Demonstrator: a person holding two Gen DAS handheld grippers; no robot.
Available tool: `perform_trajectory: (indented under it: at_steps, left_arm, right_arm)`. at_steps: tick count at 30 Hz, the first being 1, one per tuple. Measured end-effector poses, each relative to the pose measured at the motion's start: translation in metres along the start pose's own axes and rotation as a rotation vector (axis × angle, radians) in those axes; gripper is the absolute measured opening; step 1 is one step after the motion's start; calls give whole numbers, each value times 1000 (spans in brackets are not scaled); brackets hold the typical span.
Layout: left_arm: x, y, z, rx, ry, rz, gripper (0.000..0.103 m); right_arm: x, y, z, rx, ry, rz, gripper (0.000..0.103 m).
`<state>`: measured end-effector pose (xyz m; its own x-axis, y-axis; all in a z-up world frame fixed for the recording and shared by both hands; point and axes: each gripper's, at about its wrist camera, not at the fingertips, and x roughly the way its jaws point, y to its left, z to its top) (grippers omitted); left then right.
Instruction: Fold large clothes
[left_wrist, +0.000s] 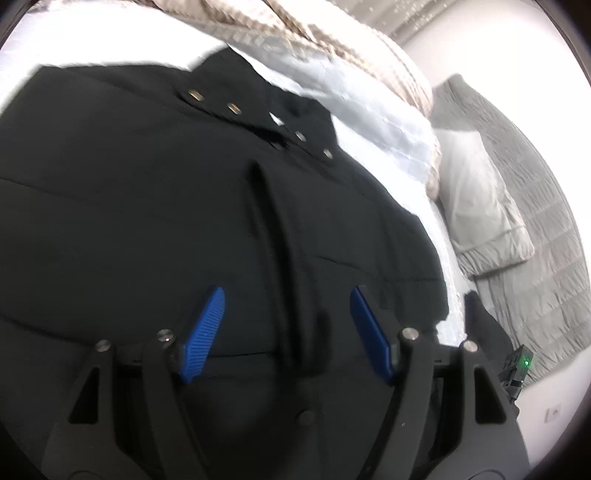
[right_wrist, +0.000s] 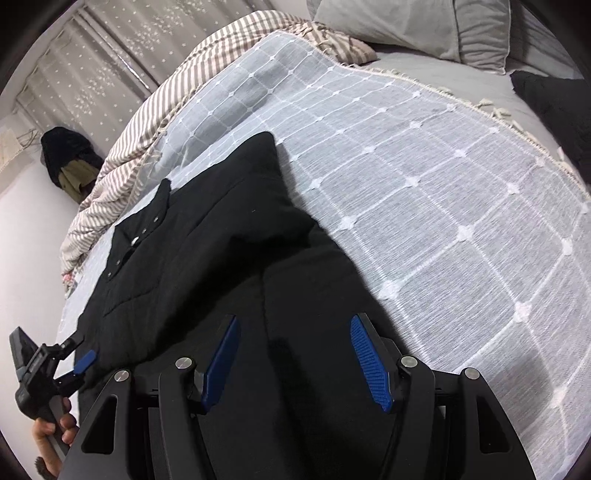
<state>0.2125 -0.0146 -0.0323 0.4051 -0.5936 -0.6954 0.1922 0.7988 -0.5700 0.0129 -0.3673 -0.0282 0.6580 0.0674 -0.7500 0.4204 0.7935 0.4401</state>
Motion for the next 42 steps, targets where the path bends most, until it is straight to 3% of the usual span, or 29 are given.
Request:
perform_trajectory:
  at_steps: [2, 3, 4, 7, 9, 11, 12, 14, 15, 17, 19, 20, 24, 29, 31, 35, 39, 41, 42]
  left_arm:
    - [14, -9, -1, 15, 19, -2, 49]
    - [16, -12, -1, 24, 21, 9, 22]
    - [15, -17, 0, 36, 7, 42, 8]
    - [-12, -21, 8, 25, -112, 3, 6]
    - [-31, -19, 16, 24, -194, 69, 6]
    - [-36, -14, 23, 23, -210, 153, 6]
    - [-31, -11, 27, 24, -183, 190, 7]
    - [-12, -4, 32, 43, -49, 309, 8]
    - [-13, -1, 30, 40, -49, 329, 8]
    - [-27, -1, 27, 49, -128, 290, 15]
    - [-35, -9, 22, 89, -188, 255, 33]
    - [-34, -15, 21, 122, -197, 236, 34]
    - [-21, -29, 17, 210, -143, 218, 34]
    - [-9, -35, 13, 278, -111, 210, 34]
    - [5, -39, 9, 319, -63, 218, 36]
    - [24, -39, -2, 379, -35, 251, 36]
    - [18, -33, -2, 341, -54, 224, 37]
    - [14, -35, -4, 342, -46, 220, 40]
    - [11, -36, -6, 347, -41, 216, 47]
  right_arm:
    - [1, -2, 0, -14, -12, -26, 64]
    - [1, -2, 1, -20, -16, -33, 64]
    - [4, -2, 1, -37, -23, -48, 65]
    - [10, -1, 1, -84, -25, -97, 65]
    - [13, -3, 2, -100, -20, -123, 65]
    - [17, -7, 3, -89, -10, -122, 65]
    - [19, -9, 3, -78, -7, -117, 65]
    - [20, -9, 5, -70, -7, -118, 66]
    - [20, -9, 5, -71, -8, -120, 66]
    - [18, -4, 5, -81, -17, -125, 66]
    - [17, 0, 6, -93, -32, -128, 66]
    - [16, 3, 7, -99, -45, -130, 66]
    - [26, 21, 18, -147, -85, -149, 66]
    - [57, 49, 28, -352, -68, -286, 66]
    - [64, 48, 33, -383, -78, -333, 65]
    - [67, 14, 46, -235, -71, -299, 65]
    - [60, -3, 44, -171, -63, -261, 67]
    - [55, -4, 42, -167, -49, -244, 67]
    - [53, -5, 41, -164, -41, -234, 67]
